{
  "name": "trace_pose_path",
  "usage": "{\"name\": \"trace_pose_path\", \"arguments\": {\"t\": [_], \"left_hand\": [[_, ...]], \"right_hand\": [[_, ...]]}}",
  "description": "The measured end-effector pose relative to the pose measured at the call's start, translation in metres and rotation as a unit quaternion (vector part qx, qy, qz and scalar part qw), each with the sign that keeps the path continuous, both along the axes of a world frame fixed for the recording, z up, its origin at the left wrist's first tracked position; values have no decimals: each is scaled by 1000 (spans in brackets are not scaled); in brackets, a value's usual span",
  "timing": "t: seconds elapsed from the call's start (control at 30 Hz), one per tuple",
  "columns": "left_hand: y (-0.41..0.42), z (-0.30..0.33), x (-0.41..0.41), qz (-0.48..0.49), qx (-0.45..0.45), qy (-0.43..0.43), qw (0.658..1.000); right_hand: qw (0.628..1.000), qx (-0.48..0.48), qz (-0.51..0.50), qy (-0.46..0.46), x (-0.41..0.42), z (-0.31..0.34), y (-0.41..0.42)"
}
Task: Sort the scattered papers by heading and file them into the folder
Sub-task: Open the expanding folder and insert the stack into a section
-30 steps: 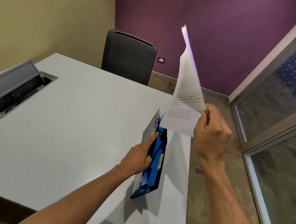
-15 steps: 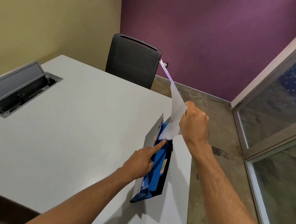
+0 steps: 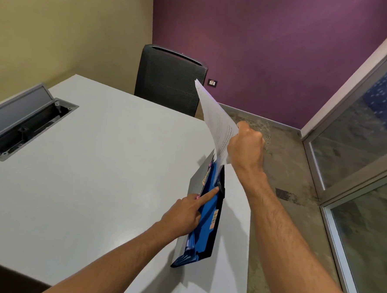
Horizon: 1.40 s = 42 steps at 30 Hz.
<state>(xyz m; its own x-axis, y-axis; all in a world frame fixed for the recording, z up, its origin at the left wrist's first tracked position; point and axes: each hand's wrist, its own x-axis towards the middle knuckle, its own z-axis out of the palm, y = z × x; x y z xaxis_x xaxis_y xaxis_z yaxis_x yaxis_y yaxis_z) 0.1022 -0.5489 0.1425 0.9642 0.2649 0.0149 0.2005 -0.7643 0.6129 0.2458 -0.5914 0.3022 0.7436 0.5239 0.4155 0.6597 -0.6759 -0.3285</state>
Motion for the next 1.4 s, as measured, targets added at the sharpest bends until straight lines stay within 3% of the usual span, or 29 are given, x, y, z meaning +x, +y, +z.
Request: {"name": "trace_pose_path", "arguments": {"t": [0.37, 0.5, 0.9, 1.2, 1.4], "left_hand": [[2, -4, 2, 12, 3, -14, 1000], [4, -9, -4, 56, -46, -85, 994], [-3, -9, -10, 206, -257, -60, 942], [4, -7, -12, 167, -390, -17, 905], [21, -8, -18, 147, -466, 16, 872]], "right_hand": [[996, -50, 11, 68, -18, -22, 1], [996, -39, -1, 80, -23, -35, -10], [996, -14, -10, 89, -42, -49, -50], [991, 43, -13, 127, -62, -56, -77], [988, 22, -10, 155, -58, -53, -78]]}}
